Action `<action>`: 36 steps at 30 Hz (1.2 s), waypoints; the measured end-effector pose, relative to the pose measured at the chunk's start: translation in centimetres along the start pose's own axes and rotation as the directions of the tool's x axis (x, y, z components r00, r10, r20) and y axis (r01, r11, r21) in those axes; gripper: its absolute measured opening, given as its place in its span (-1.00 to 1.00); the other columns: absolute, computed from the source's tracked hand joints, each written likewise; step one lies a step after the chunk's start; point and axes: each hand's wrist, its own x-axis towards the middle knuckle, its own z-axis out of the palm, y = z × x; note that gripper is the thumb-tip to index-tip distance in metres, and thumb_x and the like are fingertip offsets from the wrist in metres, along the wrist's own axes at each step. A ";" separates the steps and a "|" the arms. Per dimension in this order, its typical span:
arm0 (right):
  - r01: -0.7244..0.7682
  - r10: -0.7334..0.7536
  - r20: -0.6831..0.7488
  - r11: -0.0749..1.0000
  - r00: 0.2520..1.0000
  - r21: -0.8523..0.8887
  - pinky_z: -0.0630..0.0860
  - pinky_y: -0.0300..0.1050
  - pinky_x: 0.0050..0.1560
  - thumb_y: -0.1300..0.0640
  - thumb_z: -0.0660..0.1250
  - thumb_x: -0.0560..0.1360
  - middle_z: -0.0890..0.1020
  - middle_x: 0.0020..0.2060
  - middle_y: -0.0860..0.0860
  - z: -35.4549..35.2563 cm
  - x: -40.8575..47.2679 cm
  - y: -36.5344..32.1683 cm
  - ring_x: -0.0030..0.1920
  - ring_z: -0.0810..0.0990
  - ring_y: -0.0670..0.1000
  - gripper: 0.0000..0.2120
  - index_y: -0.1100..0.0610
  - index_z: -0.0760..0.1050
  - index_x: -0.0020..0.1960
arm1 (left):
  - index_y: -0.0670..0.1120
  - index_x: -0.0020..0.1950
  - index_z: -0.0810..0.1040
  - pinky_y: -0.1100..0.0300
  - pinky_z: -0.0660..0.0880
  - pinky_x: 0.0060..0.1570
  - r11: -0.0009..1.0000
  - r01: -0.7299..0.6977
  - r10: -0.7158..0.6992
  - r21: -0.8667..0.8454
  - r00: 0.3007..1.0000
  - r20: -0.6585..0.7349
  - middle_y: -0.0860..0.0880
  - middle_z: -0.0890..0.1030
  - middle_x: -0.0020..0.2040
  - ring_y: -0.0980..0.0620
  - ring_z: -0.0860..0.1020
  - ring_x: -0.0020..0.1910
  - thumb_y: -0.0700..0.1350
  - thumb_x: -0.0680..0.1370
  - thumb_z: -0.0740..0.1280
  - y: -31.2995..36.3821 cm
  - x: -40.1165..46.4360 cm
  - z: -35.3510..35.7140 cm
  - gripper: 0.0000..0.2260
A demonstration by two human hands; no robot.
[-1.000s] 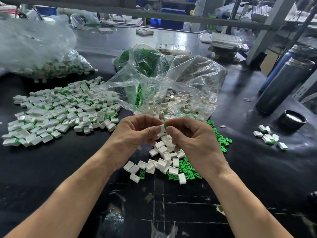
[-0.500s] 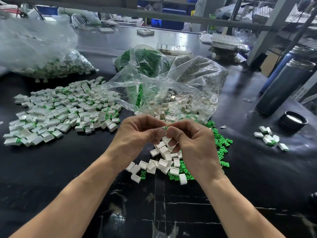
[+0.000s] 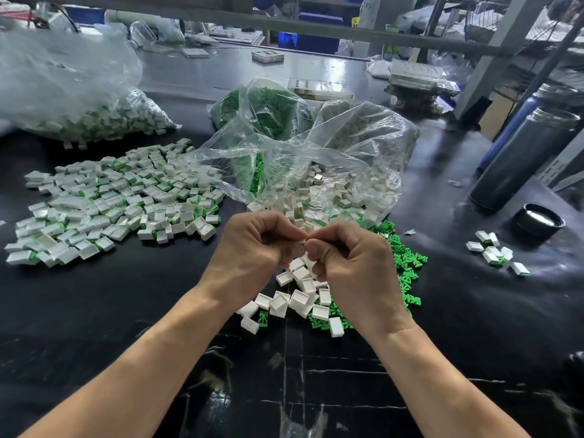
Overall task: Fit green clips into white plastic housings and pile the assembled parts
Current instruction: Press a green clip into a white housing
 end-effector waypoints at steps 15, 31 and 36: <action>-0.151 0.141 0.054 0.911 0.989 0.384 0.54 -0.09 -0.46 0.22 0.32 0.66 0.70 -0.30 0.11 -0.5 0.6 -0.5 -0.43 0.56 0.04 -0.80 0.13 0.71 -0.04 | -0.13 -0.08 0.68 0.29 0.57 -0.24 0.992 0.008 -0.010 -0.130 1.000 -0.013 -0.01 0.71 -0.22 0.11 0.63 -0.27 -0.37 0.47 0.48 -0.2 0.2 0.1 -0.84; -0.291 0.234 0.180 0.852 0.955 0.435 0.36 -0.35 -0.55 -0.09 0.01 0.76 0.59 -0.51 -0.08 1.2 -0.3 -2.1 -0.54 0.50 -0.19 -0.39 -0.03 0.62 -0.33 | -0.15 -0.01 0.62 0.11 0.66 -0.16 0.964 0.025 -0.002 -0.264 0.996 0.087 -0.35 0.63 0.00 -0.23 0.63 -0.16 -0.15 0.46 0.47 -0.4 -0.7 2.3 -0.85; -0.299 0.242 0.186 0.865 0.952 0.404 0.31 -0.33 -0.56 -0.13 0.01 0.75 0.49 -0.54 -0.09 1.3 -0.3 -2.2 -0.55 0.39 -0.15 -0.34 -0.11 0.62 -0.41 | -0.12 -0.02 0.62 0.13 0.65 -0.24 0.957 0.007 0.017 -0.290 0.997 0.080 -0.31 0.65 -0.07 -0.22 0.63 -0.19 -0.15 0.47 0.47 -0.4 -0.8 2.4 -0.87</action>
